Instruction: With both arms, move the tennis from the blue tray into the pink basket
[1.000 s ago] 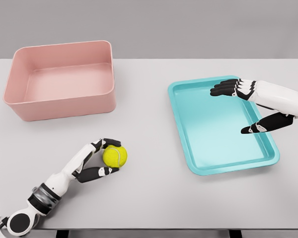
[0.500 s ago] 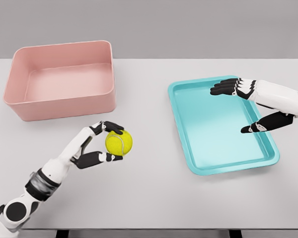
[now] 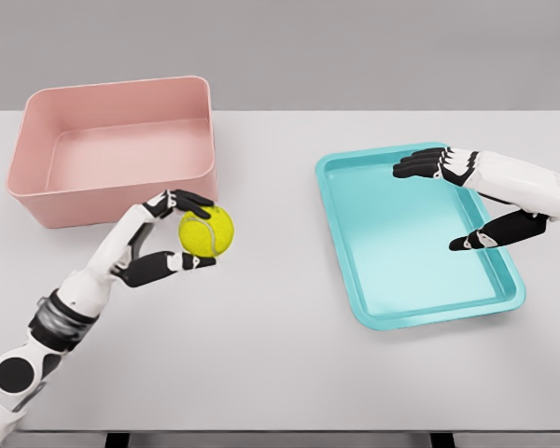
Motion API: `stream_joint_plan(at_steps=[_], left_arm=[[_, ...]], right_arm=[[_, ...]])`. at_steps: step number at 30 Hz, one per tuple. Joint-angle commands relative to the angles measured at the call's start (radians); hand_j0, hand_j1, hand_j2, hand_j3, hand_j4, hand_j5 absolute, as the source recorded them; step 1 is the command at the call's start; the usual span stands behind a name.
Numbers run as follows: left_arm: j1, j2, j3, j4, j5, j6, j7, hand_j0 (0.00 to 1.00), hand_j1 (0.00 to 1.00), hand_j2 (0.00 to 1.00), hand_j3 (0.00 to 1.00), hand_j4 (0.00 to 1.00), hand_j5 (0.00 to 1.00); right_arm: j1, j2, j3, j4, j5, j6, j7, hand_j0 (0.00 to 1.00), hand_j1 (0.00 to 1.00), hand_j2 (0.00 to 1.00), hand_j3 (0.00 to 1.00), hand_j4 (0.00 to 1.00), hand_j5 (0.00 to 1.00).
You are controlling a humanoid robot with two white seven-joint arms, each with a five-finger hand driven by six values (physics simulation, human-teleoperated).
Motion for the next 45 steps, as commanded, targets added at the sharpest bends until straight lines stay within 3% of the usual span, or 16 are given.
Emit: stream_joint_plan(at_steps=[1,11,21,32,45], left_arm=[[-0.002,0.000,0.012,-0.001,0.004,0.000,0.000,0.49,0.49,0.49,0.49,0.49,0.49],[-0.048,0.000,0.063,0.012,0.077,0.026,0.000,0.49,0.49,0.49,0.49,0.49,0.49],[-0.143,0.000,0.061,0.062,0.142,0.101,0.000,0.49,0.49,0.49,0.49,0.49,0.49],[-0.250,-0.004,0.061,0.242,0.174,0.123,0.000,0.49,0.49,0.49,0.49,0.49,0.49],[-0.316,-0.001,0.060,0.366,0.185,0.134,-0.001,0.50,0.50,0.50,0.50,0.50,0.50]], right_arm=[[0.000,0.001,0.001,0.000,-0.008,0.004,0.000,1.00,1.00,1.00,1.00,1.00,1.00],[0.000,0.011,0.003,0.003,-0.008,0.005,0.000,1.00,1.00,1.00,1.00,1.00,1.00],[-0.002,0.030,0.004,0.004,-0.006,0.007,0.000,1.00,1.00,1.00,1.00,1.00,1.00],[-0.003,0.039,0.009,0.004,-0.005,0.020,0.000,1.00,1.00,1.00,1.00,1.00,1.00],[-0.003,0.041,0.017,0.003,-0.005,0.025,0.000,1.00,1.00,1.00,1.00,1.00,1.00]])
